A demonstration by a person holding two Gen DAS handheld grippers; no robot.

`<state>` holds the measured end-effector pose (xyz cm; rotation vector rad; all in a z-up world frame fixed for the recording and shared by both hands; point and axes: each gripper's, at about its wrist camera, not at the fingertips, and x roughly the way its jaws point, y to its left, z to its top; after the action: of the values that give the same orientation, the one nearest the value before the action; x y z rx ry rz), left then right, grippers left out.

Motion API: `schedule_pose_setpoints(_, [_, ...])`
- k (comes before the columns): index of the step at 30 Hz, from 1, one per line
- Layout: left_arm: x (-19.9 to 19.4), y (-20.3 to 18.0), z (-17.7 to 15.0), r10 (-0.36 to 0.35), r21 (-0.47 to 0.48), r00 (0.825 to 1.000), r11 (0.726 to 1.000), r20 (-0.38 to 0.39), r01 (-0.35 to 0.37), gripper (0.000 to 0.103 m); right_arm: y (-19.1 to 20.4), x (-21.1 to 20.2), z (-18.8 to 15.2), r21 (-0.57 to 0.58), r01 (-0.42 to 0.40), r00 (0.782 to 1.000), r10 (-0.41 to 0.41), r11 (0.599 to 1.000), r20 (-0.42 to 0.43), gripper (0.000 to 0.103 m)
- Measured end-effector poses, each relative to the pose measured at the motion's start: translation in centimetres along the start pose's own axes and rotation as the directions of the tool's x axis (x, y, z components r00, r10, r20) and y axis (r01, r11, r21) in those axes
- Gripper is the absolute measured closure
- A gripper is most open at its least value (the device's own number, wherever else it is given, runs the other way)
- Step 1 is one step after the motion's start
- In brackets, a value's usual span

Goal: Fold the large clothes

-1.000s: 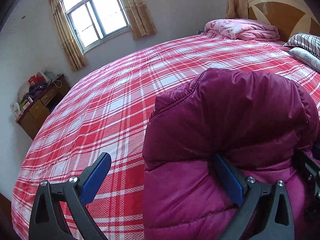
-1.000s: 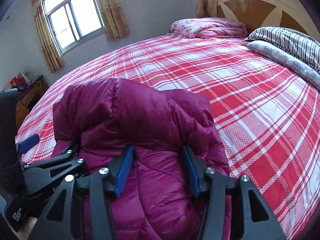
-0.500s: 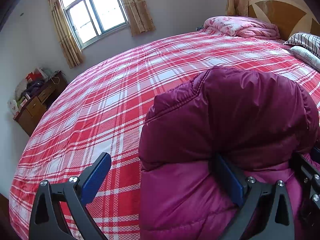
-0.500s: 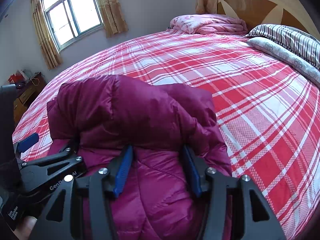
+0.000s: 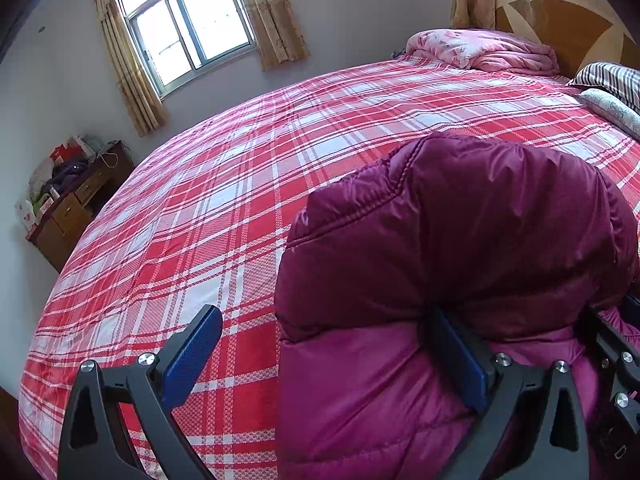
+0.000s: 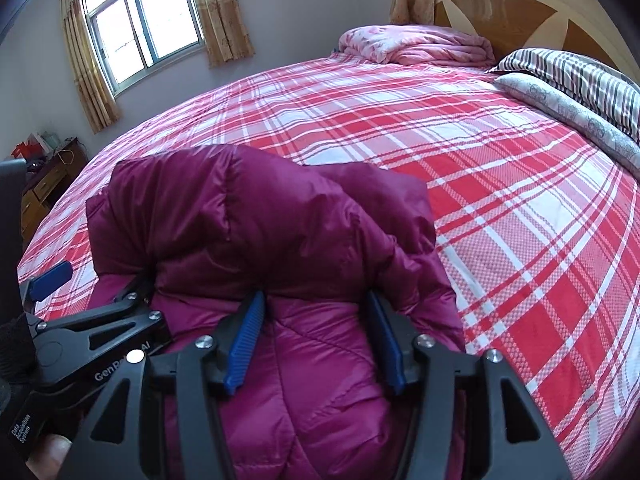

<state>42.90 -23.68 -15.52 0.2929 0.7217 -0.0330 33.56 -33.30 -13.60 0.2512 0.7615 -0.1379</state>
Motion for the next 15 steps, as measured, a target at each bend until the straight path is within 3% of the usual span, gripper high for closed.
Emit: schedule_pose_setpoints(15, [0.09,0.04,0.02,-0.001,0.000,1.000,1.000,-0.001,0.001,0.001,-0.09,0.09,0.02,-0.005,0.005,1.000,-0.005,1.000,-0.003,0.046])
